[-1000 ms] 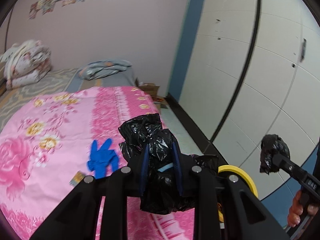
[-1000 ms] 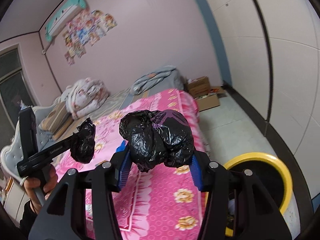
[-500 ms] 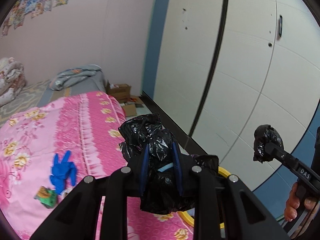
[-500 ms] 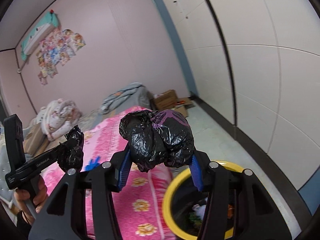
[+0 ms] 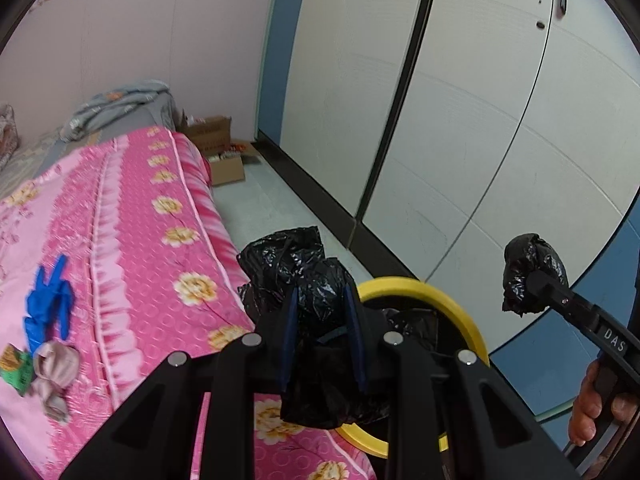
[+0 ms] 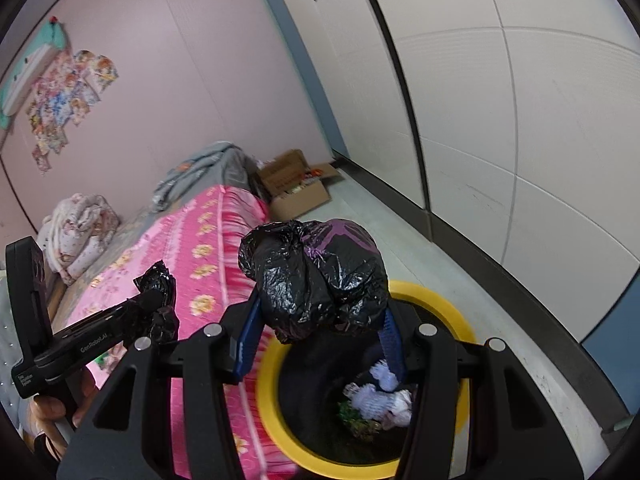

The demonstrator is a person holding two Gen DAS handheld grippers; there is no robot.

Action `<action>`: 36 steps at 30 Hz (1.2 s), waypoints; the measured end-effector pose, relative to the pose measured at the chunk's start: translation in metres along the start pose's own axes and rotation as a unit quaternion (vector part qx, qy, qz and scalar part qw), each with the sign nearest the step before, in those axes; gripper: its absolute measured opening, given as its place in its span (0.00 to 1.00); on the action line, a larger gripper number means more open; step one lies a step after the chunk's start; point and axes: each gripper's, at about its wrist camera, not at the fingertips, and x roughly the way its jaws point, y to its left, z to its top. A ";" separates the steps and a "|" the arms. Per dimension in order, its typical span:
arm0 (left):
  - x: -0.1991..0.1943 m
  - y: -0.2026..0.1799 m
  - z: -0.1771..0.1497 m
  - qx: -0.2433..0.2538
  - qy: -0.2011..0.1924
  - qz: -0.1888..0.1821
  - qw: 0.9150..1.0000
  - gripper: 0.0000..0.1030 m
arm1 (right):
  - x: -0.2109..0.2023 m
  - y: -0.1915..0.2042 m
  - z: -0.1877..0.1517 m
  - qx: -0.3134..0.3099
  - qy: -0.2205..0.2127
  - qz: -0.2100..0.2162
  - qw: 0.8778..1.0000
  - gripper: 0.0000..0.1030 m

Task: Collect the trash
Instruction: 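Carry both black plastic bags over the yellow-rimmed bin with both tools, then open both tools to drop the black bags into the bin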

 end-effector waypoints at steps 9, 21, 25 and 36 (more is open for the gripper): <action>0.050 -0.024 -0.024 0.016 0.046 -0.019 0.999 0.21 | 0.030 -0.025 -0.022 0.015 0.020 -0.032 0.999 0.48; 0.083 -0.048 -0.043 0.044 0.079 -0.037 0.995 0.21 | 0.055 -0.047 -0.043 0.032 0.044 -0.063 0.997 0.48; 0.084 -0.048 -0.043 0.043 0.076 -0.041 0.995 0.22 | 0.057 -0.049 -0.045 0.038 0.045 -0.063 0.996 0.51; 0.070 -0.045 -0.036 0.033 0.059 -0.048 0.997 0.45 | 0.043 -0.052 -0.046 0.052 0.029 -0.070 0.996 0.62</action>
